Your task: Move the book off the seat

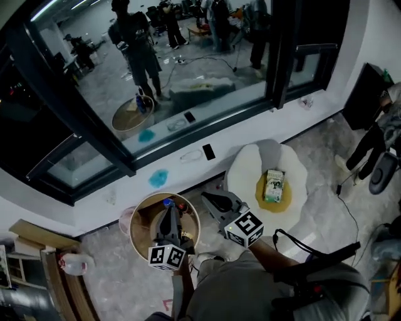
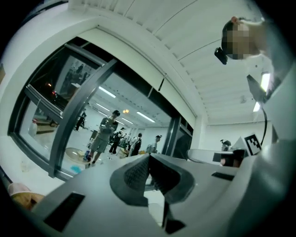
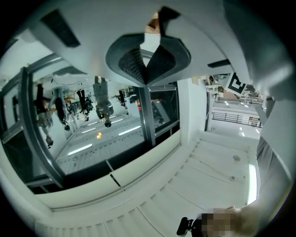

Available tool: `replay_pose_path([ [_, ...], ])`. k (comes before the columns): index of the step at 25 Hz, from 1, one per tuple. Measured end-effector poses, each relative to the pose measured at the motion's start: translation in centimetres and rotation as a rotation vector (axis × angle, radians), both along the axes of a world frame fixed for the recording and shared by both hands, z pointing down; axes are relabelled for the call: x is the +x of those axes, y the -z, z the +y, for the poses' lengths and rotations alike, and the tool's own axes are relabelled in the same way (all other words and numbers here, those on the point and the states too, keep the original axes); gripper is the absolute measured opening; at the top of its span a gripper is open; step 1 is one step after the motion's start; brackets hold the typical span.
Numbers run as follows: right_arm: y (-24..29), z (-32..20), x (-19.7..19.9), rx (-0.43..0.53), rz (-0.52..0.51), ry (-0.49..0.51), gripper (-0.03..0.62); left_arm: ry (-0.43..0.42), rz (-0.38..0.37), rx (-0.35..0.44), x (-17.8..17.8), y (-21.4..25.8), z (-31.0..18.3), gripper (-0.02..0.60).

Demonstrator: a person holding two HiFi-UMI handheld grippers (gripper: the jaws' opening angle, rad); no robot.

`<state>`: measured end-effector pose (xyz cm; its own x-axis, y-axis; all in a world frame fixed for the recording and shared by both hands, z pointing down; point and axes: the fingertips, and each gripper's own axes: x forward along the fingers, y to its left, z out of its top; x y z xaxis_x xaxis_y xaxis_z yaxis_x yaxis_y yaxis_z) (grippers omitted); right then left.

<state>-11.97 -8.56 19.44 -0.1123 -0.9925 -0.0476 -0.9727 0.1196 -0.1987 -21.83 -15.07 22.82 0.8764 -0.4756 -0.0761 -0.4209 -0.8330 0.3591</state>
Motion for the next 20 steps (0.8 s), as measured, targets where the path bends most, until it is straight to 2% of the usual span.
replay_pose_path([
  [4,-0.8,6.9,5.9,0.035,-0.044,-0.168,0.015,-0.159,-0.067,0.009,7.4,-0.9,6.1,0.012],
  [8,-1.3,12.9,12.3,0.059,-0.036,-0.362,0.015,-0.344,-0.11,0.065,15.4,-1.4,11.5,0.012],
  [14,-3.0,20.4,19.8,0.04,-0.031,-0.636,0.015,-0.567,-0.098,0.125,24.4,-1.3,16.9,0.012],
  [20,-4.1,25.1,25.5,-0.034,-0.023,-0.855,0.015,-0.772,-0.049,0.123,32.2,-1.1,20.0,0.012],
])
